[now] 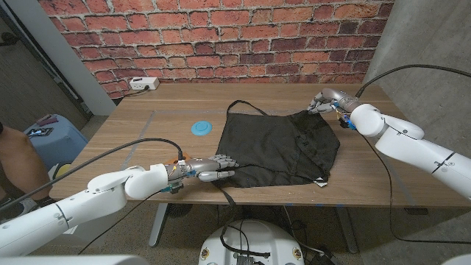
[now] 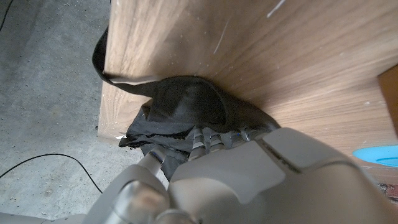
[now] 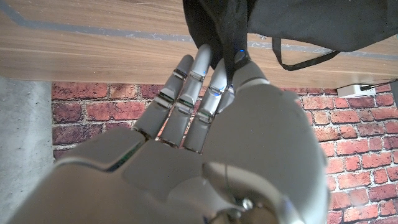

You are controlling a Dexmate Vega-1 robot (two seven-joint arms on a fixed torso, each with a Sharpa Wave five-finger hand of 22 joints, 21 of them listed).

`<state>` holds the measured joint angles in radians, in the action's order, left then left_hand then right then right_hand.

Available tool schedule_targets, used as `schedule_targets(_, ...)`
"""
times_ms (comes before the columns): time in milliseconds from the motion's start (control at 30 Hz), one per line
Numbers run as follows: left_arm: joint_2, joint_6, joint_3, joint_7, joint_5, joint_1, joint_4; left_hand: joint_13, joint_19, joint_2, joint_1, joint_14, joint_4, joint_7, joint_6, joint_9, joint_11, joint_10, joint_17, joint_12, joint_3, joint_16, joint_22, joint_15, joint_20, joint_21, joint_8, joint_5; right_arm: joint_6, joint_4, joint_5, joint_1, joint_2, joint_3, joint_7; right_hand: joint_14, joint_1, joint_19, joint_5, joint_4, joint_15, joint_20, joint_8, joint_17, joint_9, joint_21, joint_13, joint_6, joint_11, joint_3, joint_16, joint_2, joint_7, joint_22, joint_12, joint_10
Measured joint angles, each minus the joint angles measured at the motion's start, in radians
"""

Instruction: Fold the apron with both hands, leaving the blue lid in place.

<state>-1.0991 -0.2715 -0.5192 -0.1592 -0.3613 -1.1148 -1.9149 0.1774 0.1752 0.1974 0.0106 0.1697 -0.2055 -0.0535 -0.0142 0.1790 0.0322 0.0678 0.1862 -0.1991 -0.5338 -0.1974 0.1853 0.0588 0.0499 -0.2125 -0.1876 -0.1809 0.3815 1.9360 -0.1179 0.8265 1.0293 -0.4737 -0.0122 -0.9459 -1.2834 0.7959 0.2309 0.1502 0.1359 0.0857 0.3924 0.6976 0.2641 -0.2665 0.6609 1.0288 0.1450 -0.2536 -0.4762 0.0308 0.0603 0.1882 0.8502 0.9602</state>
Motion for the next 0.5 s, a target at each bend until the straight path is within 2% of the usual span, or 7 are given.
schedule_targets(500, -0.004, -0.008, 0.005, 0.016, -0.006, -0.013, -0.002, 0.0, 0.0, 0.0, 0.0, 0.0, 0.0, 0.0, 0.0, 0.0, 0.0, 0.0, 0.0, 0.0, 0.0, 0.0, 0.0, 0.0, 0.0, 0.0, 0.0, 0.0, 0.011, 0.071, 0.034, 0.026, 0.02, 0.032, 0.006, -0.007, -0.005, 0.0, 0.0, -0.003, 0.003, 0.0, -0.004, 0.014, 0.0, -0.004, 0.0, 0.0, 0.0, 0.009, 0.015, 0.005, 0.0, 0.0, -0.004, 0.0)
